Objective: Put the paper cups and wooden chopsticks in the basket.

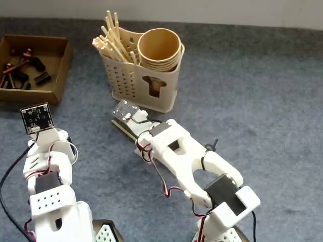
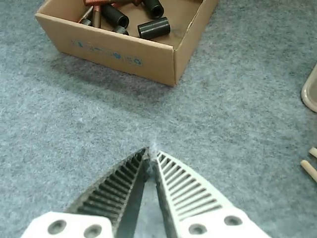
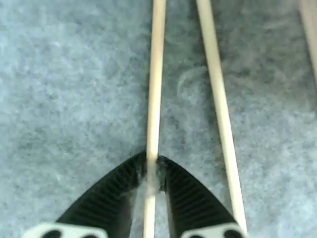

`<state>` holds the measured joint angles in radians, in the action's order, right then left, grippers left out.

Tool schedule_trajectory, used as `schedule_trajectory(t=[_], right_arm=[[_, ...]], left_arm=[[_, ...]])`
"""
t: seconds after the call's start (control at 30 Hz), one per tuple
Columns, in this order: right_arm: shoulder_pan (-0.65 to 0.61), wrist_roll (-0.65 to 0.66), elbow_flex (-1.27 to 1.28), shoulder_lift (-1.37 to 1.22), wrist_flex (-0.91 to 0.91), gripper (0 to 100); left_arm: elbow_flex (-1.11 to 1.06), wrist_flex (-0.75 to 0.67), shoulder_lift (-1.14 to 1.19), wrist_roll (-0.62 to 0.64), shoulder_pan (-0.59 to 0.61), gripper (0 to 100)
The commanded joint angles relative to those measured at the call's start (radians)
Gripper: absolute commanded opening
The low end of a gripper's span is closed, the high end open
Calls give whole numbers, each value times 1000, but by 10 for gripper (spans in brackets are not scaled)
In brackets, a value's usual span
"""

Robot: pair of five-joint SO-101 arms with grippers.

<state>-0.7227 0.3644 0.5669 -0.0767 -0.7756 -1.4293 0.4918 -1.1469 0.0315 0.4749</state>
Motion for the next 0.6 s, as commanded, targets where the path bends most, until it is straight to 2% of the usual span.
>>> schedule_trajectory(t=[0.0, 0.43, 0.57], right_arm=[[-1, 14, -7, 73, -33, 5], [-1, 8, 51, 223, -35, 5], [-1, 8, 51, 300, -102, 5]], left_arm=[[5, -21, -15, 3, 5, 11], [4, -21, -15, 3, 5, 11], [4, -21, -15, 3, 5, 11]])
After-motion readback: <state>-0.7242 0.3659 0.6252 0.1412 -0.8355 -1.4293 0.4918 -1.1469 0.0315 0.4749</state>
